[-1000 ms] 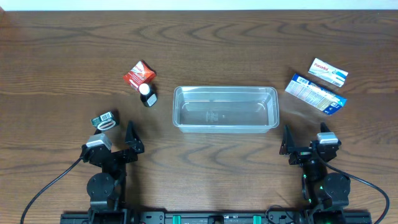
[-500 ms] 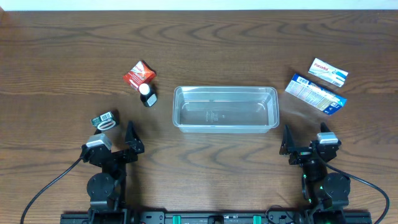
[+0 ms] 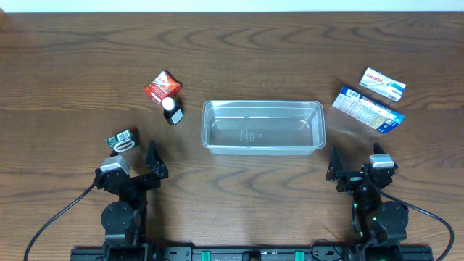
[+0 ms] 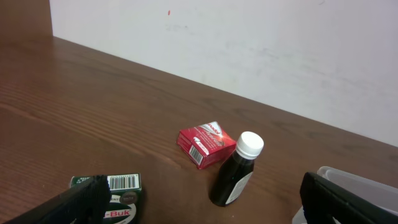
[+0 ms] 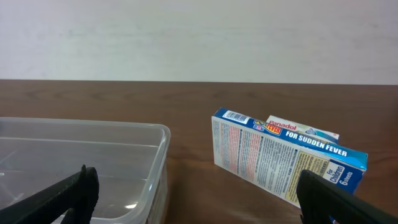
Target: Pack container
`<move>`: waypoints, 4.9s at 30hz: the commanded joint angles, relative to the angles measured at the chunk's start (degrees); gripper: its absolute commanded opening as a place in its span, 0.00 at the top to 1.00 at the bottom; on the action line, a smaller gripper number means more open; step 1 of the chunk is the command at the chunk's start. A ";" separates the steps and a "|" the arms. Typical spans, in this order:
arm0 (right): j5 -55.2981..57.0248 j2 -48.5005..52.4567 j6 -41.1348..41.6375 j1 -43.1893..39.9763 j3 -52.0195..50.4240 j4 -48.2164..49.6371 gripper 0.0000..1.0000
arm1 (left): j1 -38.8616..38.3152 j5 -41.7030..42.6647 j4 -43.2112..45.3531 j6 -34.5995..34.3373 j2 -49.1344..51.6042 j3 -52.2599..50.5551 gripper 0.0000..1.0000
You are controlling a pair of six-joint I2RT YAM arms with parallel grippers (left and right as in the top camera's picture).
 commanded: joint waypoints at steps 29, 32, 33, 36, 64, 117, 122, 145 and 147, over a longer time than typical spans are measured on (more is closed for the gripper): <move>-5.35 15.54 -0.52 -2.14 18.14 0.09 0.01 | 0.04 -0.66 -2.38 -0.50 -0.37 -1.09 0.02; -6.45 29.33 -0.52 -3.98 31.30 -5.29 0.01 | 0.04 -0.66 -2.38 -0.48 -0.37 -1.09 0.02; -6.97 33.83 -0.50 -4.61 35.78 -7.69 0.01 | 0.04 -0.66 -2.38 -0.48 -0.37 -1.09 0.02; -9.79 48.85 -0.48 -6.86 51.69 -17.68 0.01 | 0.04 -0.66 -2.38 -0.50 -0.37 -1.09 0.02; 10.88 91.12 39.89 -10.27 86.38 -57.99 0.17 | 0.04 -0.66 -2.38 -0.50 -0.37 -1.09 0.02; -10.58 72.72 31.01 -10.10 83.19 -47.74 0.98 | 0.04 -0.66 -2.38 -0.48 -0.37 -1.09 0.02; -9.14 62.12 31.04 -2.16 83.14 -49.20 0.98 | 0.04 -0.66 -2.38 -0.48 -0.37 -1.09 0.02; -7.87 67.06 28.02 21.92 83.14 -51.04 0.99 | 0.04 -0.66 -2.38 -0.48 -0.37 -1.09 0.02; -6.29 69.09 29.38 22.29 83.14 -50.42 0.99 | 0.04 -0.66 -2.38 -0.48 -0.37 -1.09 0.02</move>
